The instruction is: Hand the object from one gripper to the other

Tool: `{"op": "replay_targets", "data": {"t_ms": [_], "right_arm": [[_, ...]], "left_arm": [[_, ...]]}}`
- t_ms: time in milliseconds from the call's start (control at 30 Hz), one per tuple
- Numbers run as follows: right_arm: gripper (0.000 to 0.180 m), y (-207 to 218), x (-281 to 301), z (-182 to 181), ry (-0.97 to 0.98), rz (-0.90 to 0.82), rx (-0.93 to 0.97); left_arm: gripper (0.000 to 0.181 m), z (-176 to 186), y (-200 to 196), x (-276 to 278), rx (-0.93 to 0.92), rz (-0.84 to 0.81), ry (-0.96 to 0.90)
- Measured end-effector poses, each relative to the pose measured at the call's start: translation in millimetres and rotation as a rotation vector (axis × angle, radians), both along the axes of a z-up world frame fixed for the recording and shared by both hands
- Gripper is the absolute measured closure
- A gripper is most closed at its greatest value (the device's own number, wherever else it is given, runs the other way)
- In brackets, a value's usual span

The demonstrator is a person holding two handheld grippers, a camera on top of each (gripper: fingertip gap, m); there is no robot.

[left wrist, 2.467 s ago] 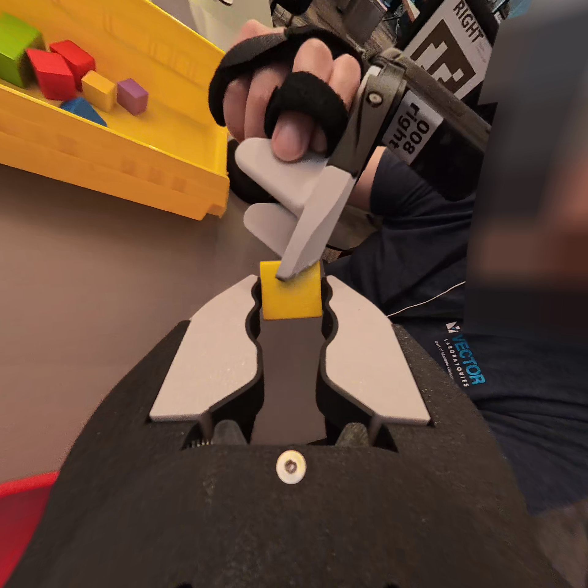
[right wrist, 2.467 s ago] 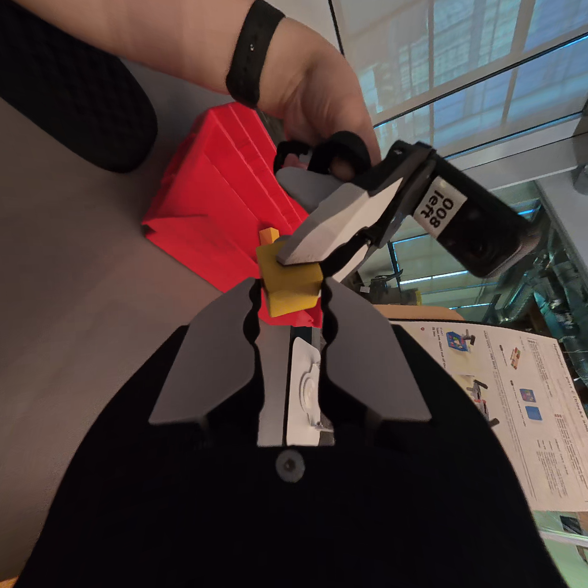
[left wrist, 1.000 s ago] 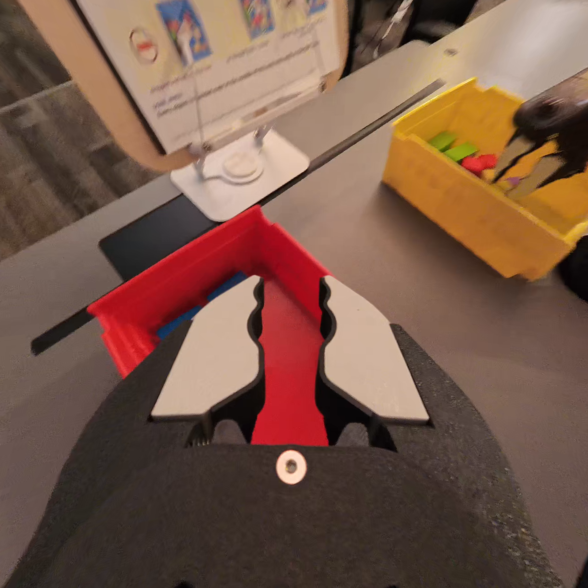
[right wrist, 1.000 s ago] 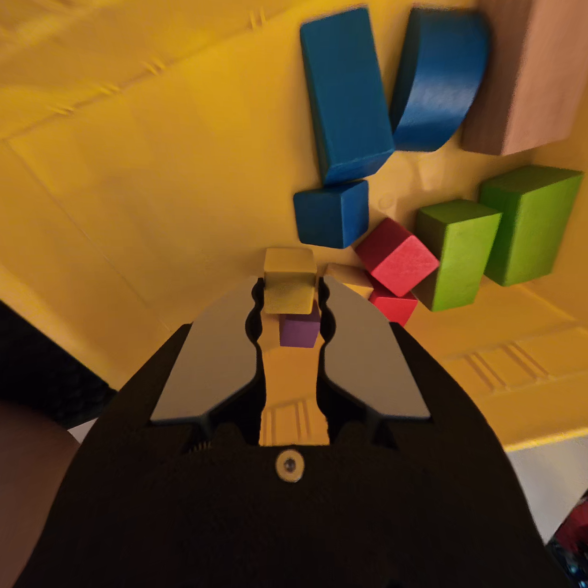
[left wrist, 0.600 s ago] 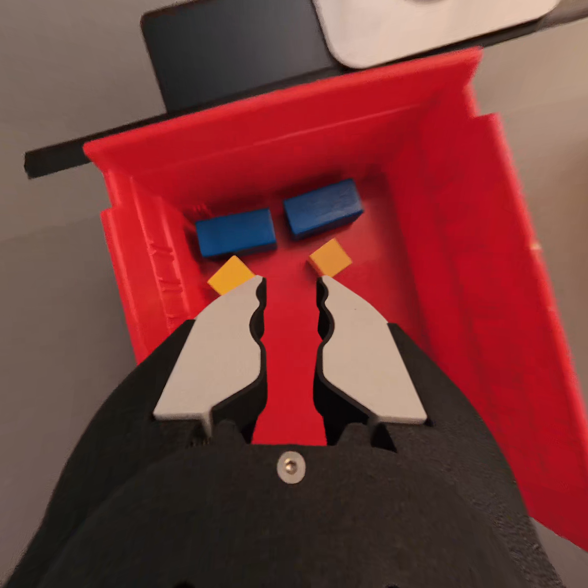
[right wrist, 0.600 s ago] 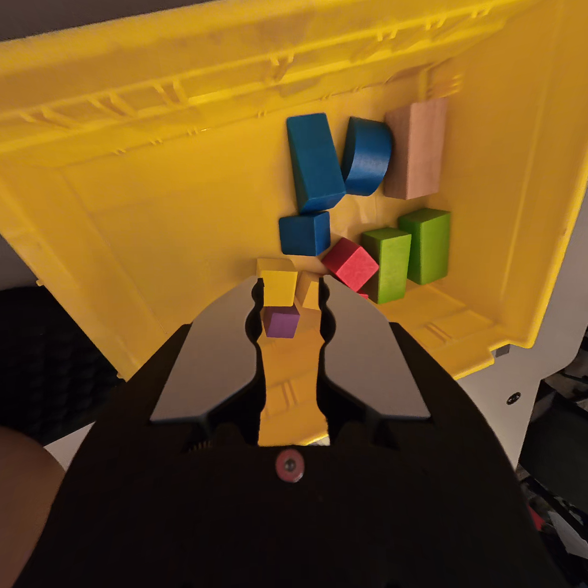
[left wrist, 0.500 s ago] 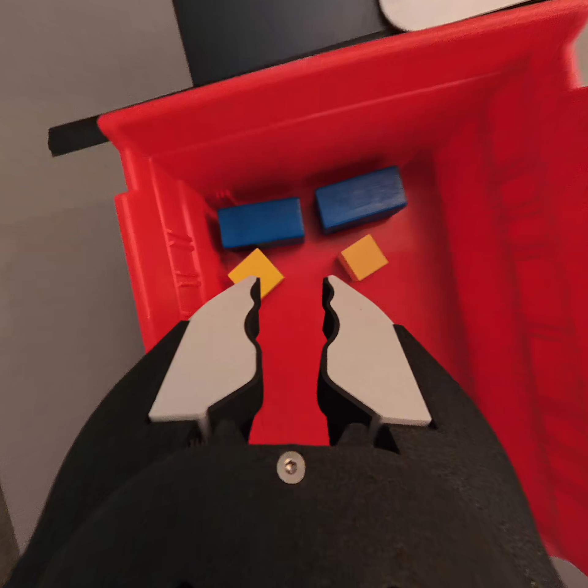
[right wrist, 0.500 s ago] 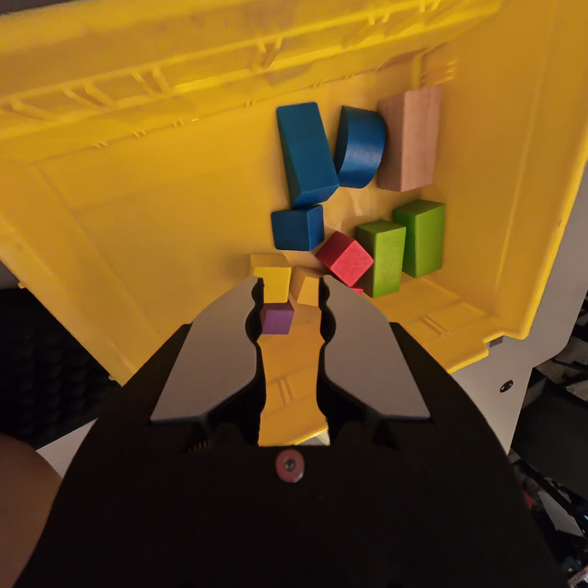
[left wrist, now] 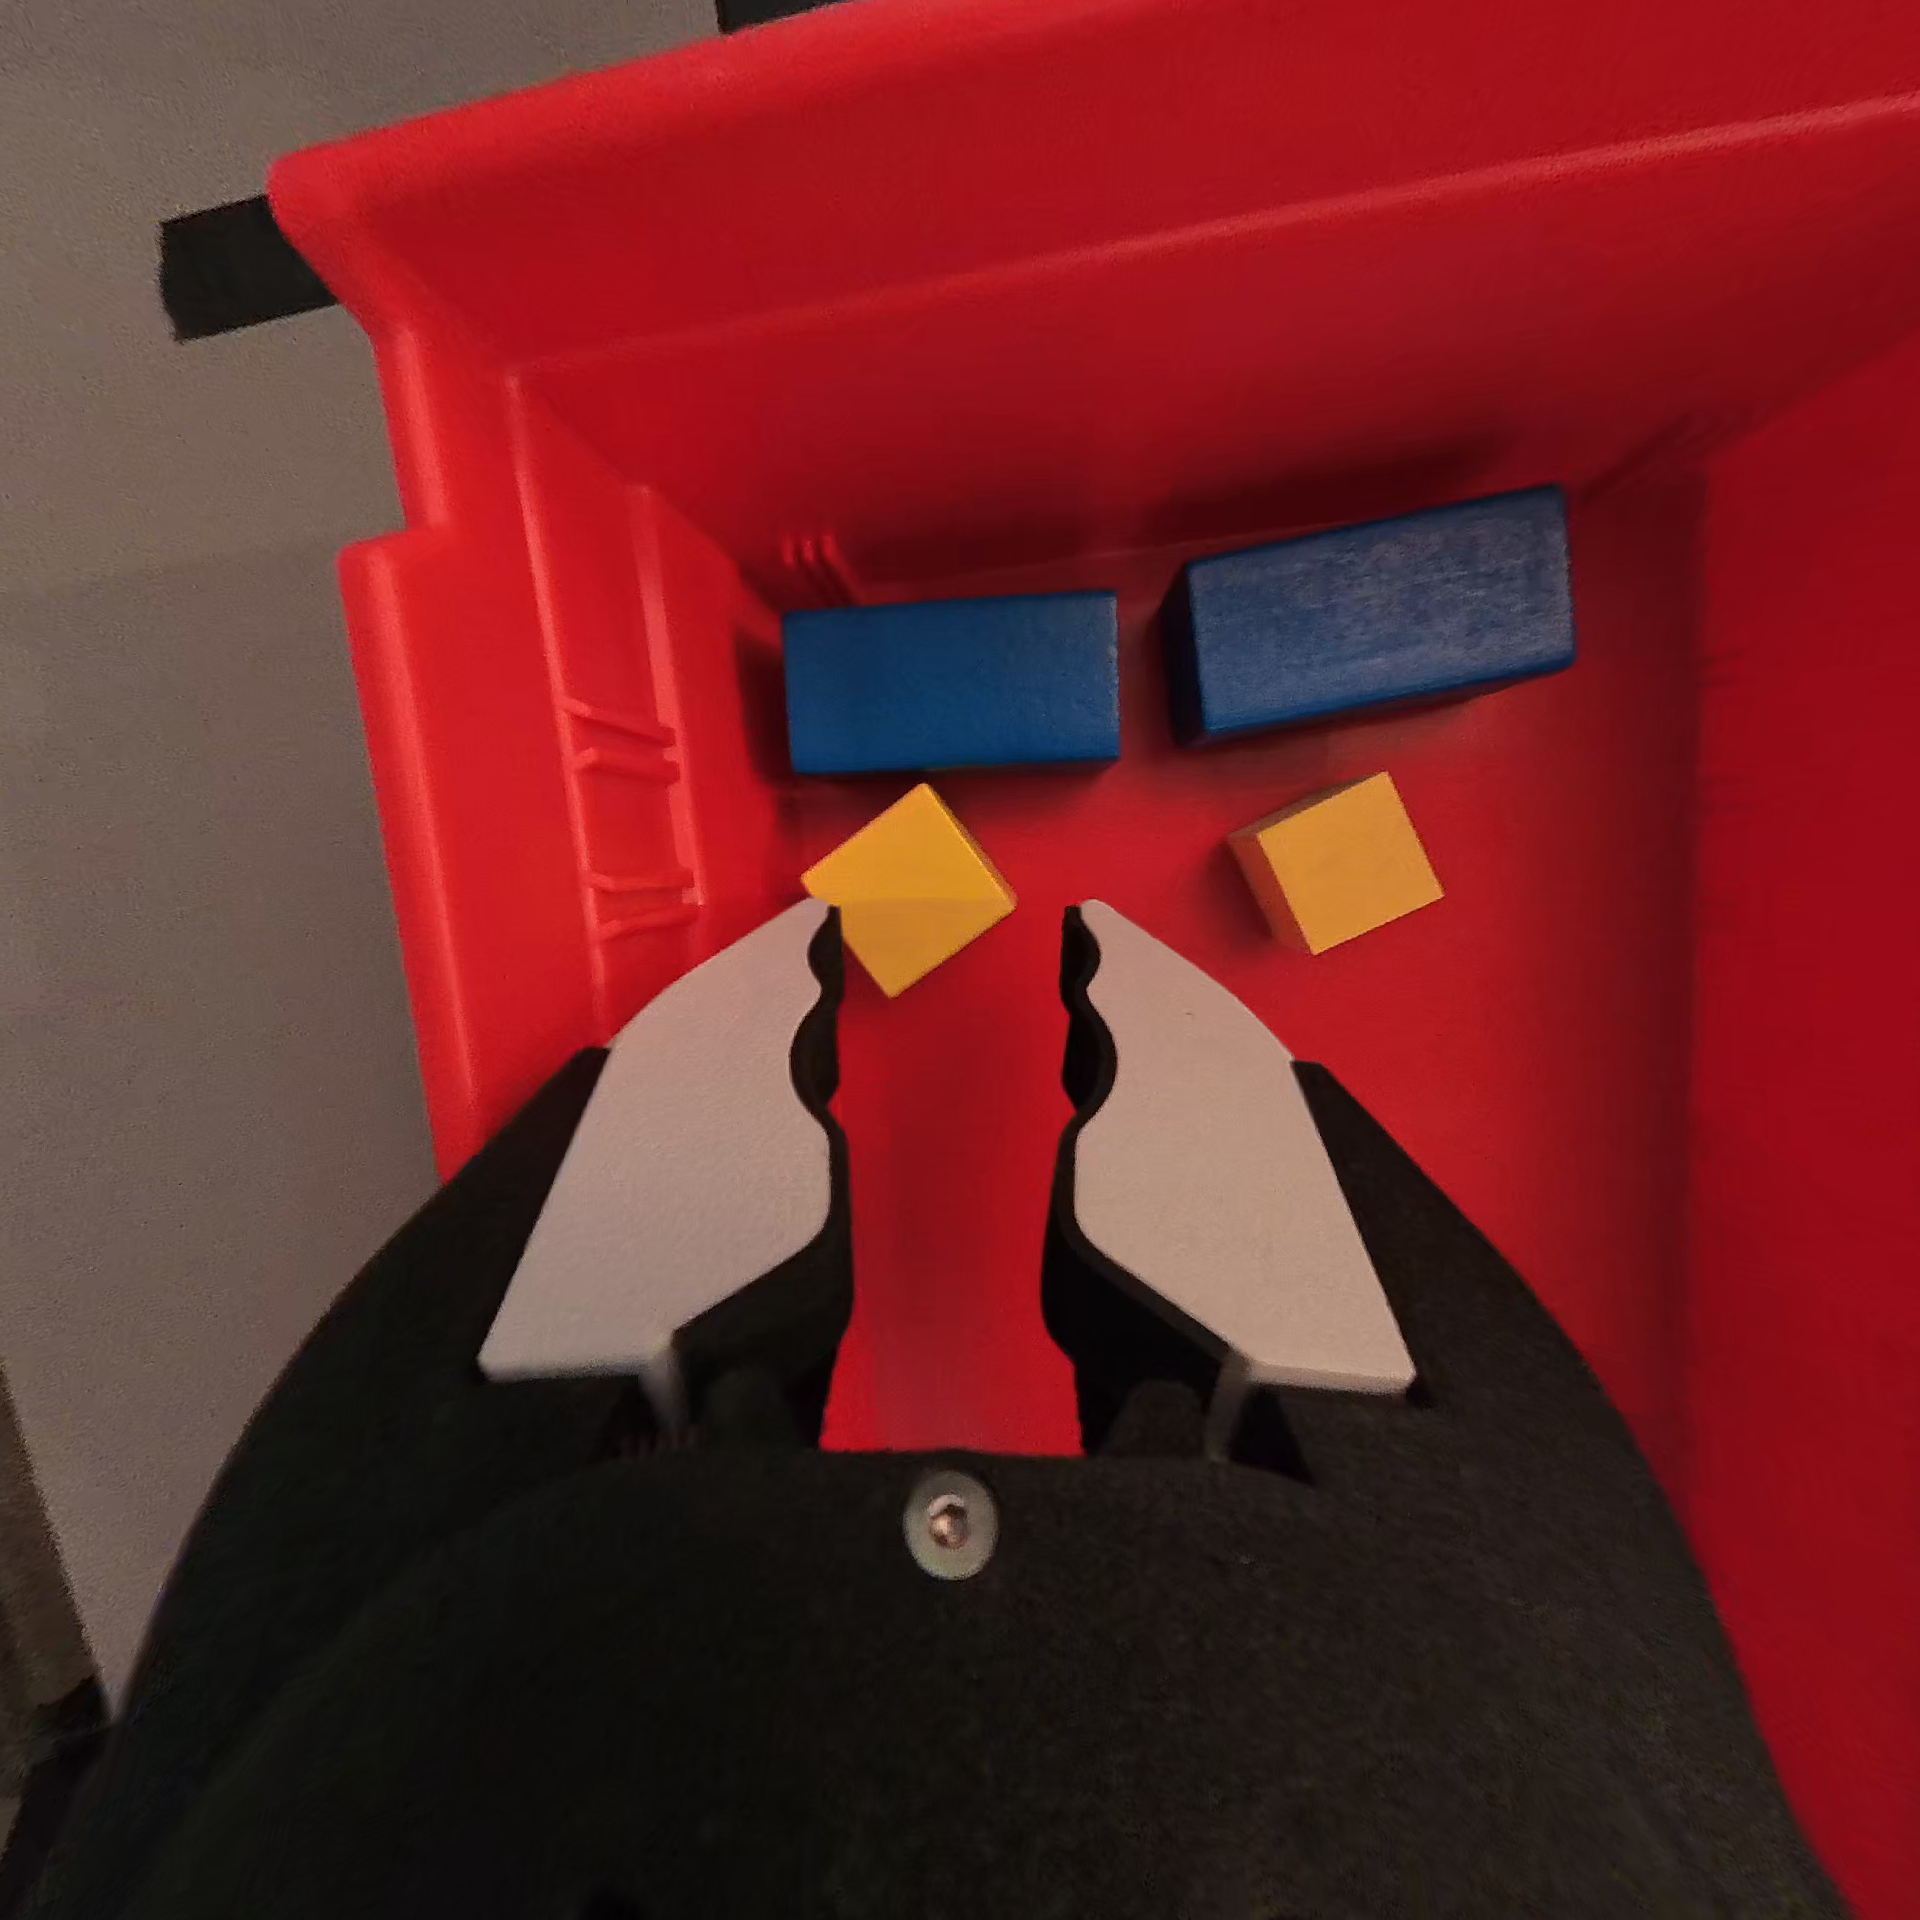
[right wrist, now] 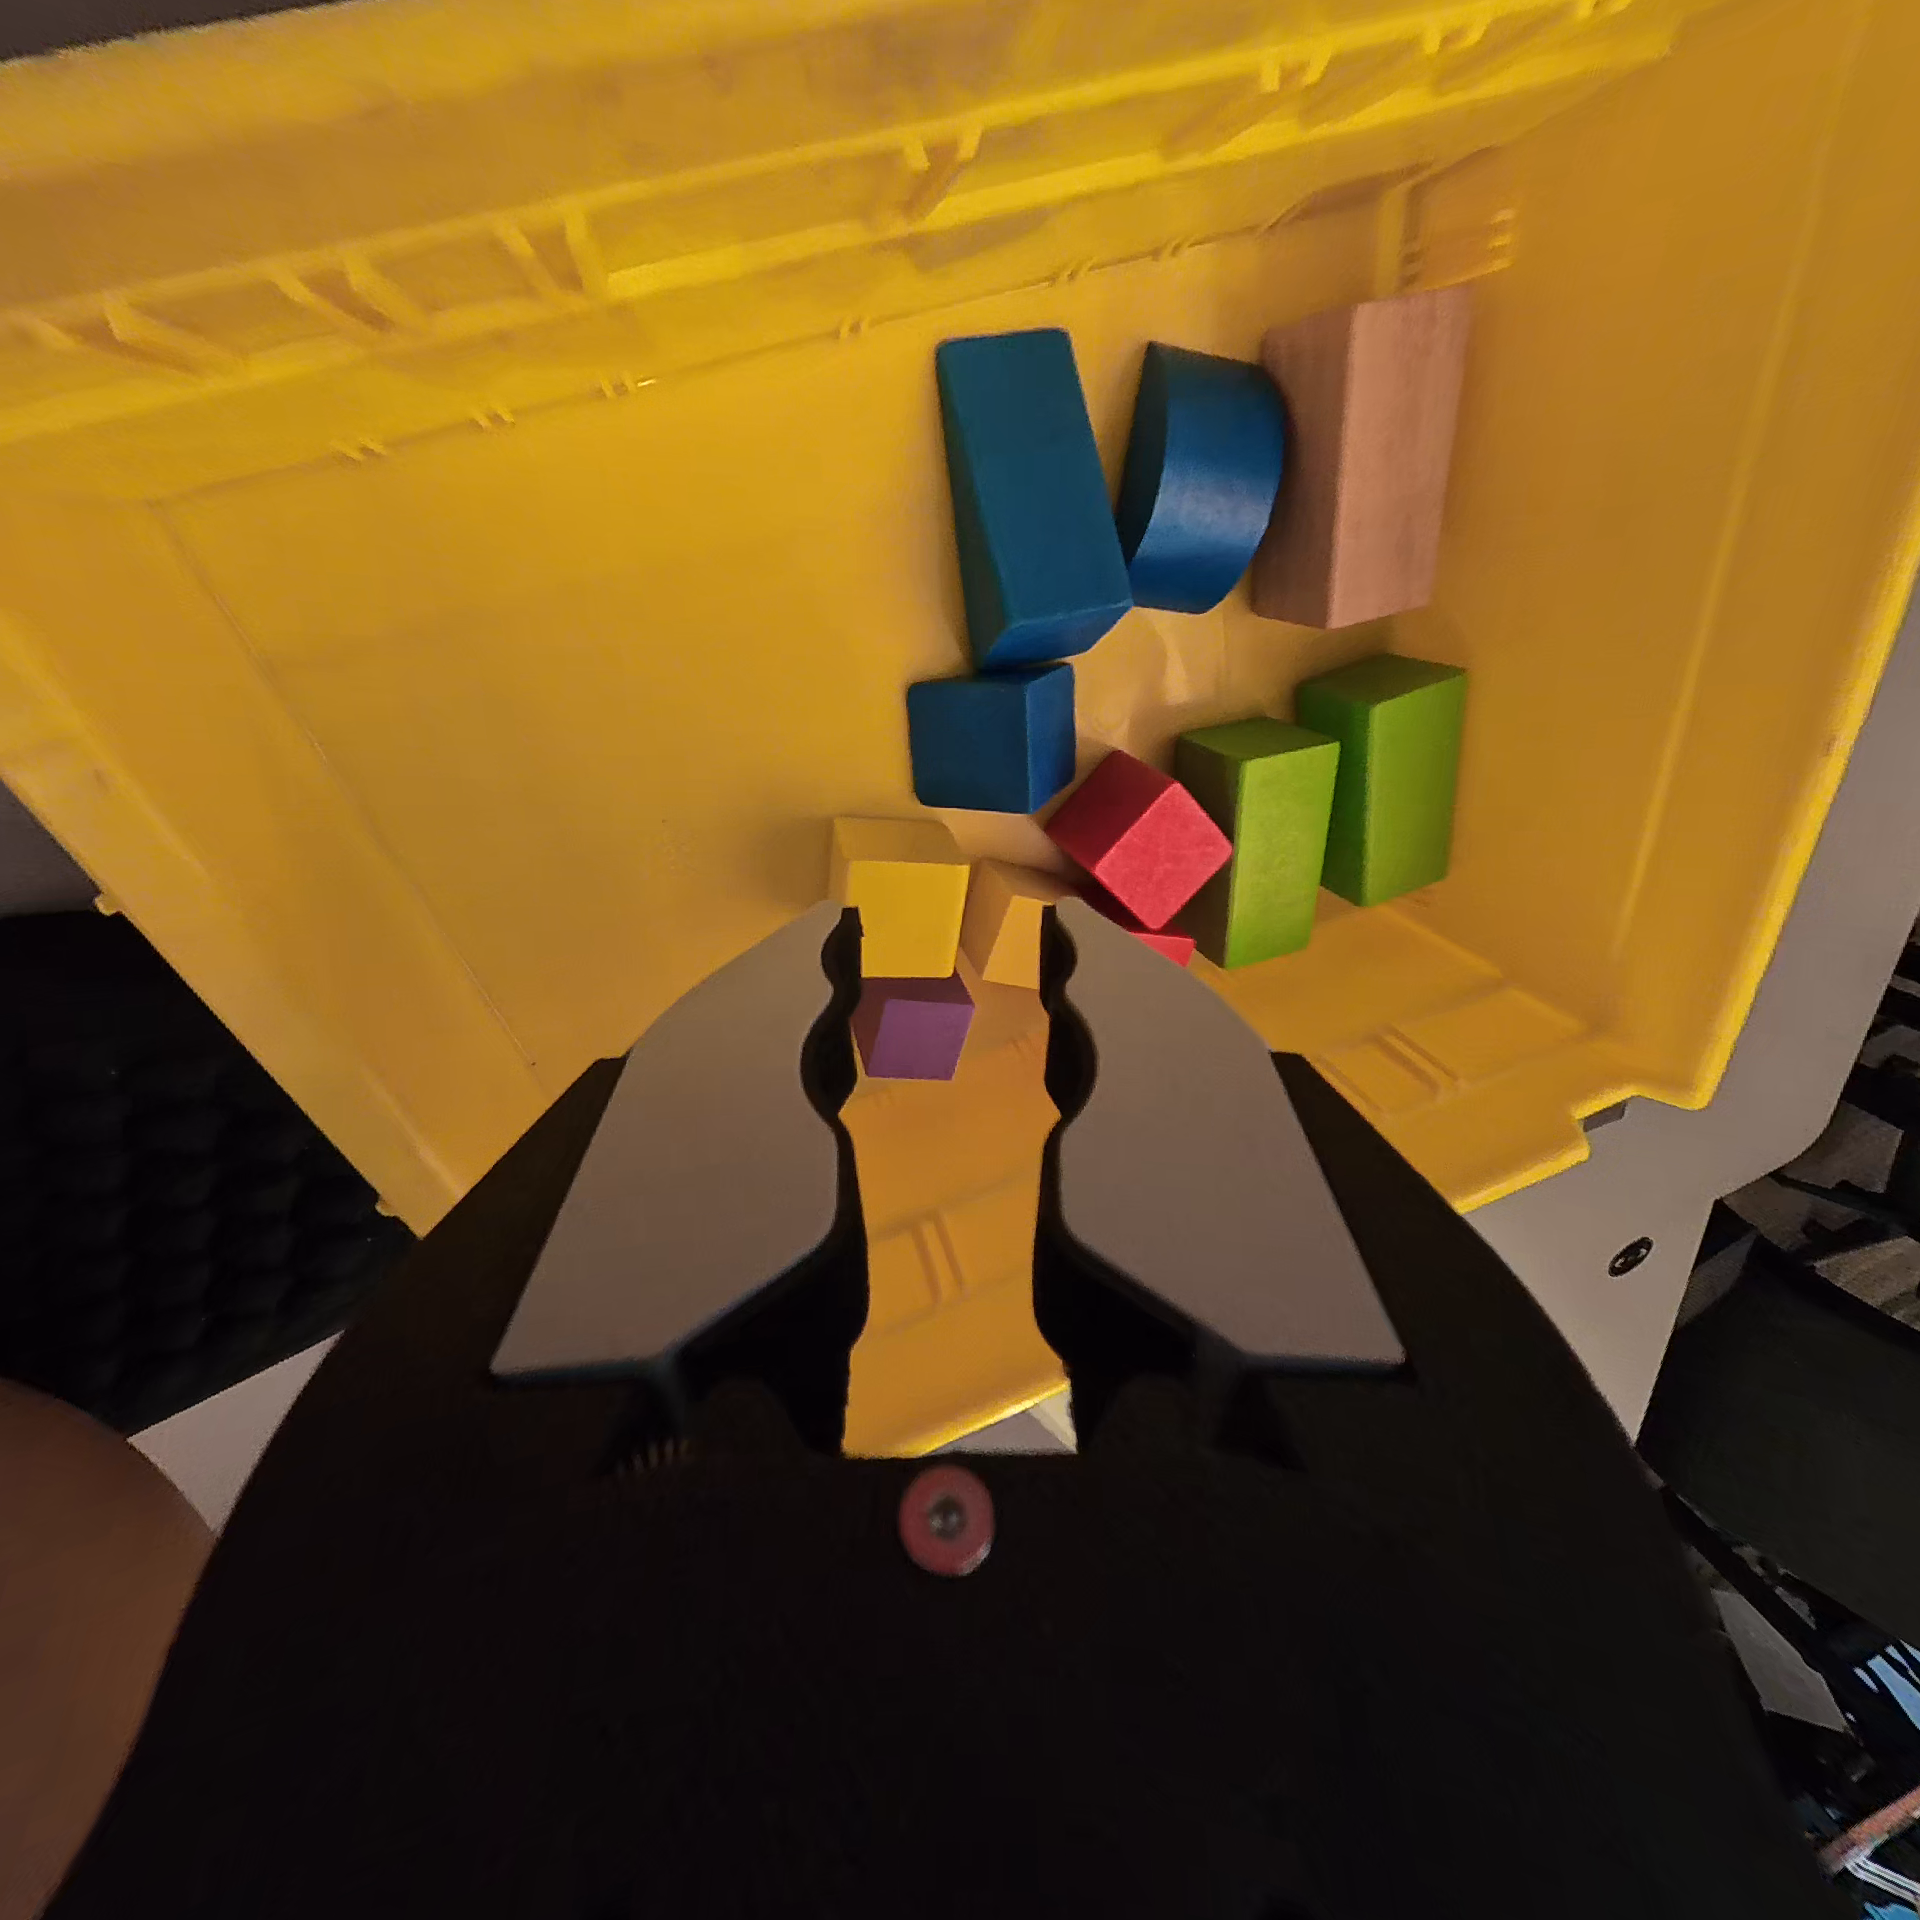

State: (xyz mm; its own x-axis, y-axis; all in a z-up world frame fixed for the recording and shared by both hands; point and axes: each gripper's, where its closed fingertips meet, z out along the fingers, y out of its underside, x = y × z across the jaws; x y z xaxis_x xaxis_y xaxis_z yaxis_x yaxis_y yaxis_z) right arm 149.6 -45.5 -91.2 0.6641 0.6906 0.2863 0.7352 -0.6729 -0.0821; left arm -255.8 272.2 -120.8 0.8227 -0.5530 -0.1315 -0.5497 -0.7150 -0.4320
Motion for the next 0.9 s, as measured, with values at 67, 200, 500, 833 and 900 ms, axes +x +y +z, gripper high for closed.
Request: {"op": "replay_targets", "data": {"t_ms": [67,200,500,833,900], "right_arm": [[0.145,-0.2,1.0,-0.4,-0.010,-0.002,-0.002],[0.146,-0.9,0.1,-1.6,-0.010,-0.001,-0.011],[0.146,-2.5,-1.5,-4.9,-0.016,0.008,-0.033],[0.146,-6.4,-1.8,-7.6,-0.011,0.004,-0.058],[0.146,-5.9,-1.8,-6.5,-0.010,0.005,-0.051]], "left_arm": [[0.140,-1.8,-0.9,-3.6,-0.003,0.010,0.038],[0.139,-9.2,-1.6,-4.9,-0.020,0.023,0.061],[0.137,-19.0,8.4,-2.2,0.007,0.038,0.058],[0.145,-16.4,10.4,-2.0,0.045,-0.020,0.110],[0.145,-7.7,8.6,-2.5,0.048,-0.031,0.100]]}}
